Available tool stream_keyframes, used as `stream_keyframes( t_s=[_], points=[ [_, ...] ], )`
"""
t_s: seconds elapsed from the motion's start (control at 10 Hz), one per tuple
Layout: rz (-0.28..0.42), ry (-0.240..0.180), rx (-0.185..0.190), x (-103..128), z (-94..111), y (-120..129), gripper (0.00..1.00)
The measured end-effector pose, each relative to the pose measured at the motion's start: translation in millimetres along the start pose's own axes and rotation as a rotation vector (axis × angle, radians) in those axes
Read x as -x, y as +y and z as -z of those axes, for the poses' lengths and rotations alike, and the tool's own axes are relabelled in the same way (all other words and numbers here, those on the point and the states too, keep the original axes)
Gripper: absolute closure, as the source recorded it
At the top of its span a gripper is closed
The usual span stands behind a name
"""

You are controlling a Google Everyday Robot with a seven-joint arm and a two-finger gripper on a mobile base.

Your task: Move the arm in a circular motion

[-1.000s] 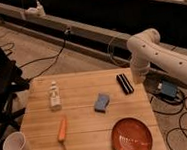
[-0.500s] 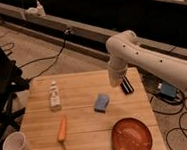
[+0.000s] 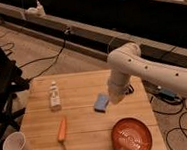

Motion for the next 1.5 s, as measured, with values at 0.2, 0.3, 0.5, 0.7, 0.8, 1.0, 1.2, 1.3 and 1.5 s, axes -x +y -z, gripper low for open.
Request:
stream_keyframes(
  t_s=[0.2, 0.3, 0.5, 0.7, 0.8, 1.0, 1.2, 1.3, 1.5],
  points=[
    [-0.088, 0.037, 0.002, -31, 4, 43, 1.00],
    [-0.147, 0.059, 0.003, -51, 6, 57, 1.00],
    [-0.265, 0.127, 0.020, -104, 8, 73, 1.00],
    [-0.351, 0.207, 0.040, -153, 7, 61, 1.00],
    [-0.370, 0.243, 0.045, -168, 6, 44, 1.00],
    [-0.361, 0.290, 0.043, -175, 2, -1, 1.00],
    [-0.307, 0.297, 0.032, -155, -4, -45, 1.00],
    [-0.268, 0.287, 0.025, -136, -7, -64, 1.00],
    [-0.176, 0.242, 0.009, -90, -15, -91, 1.00]
  ],
)
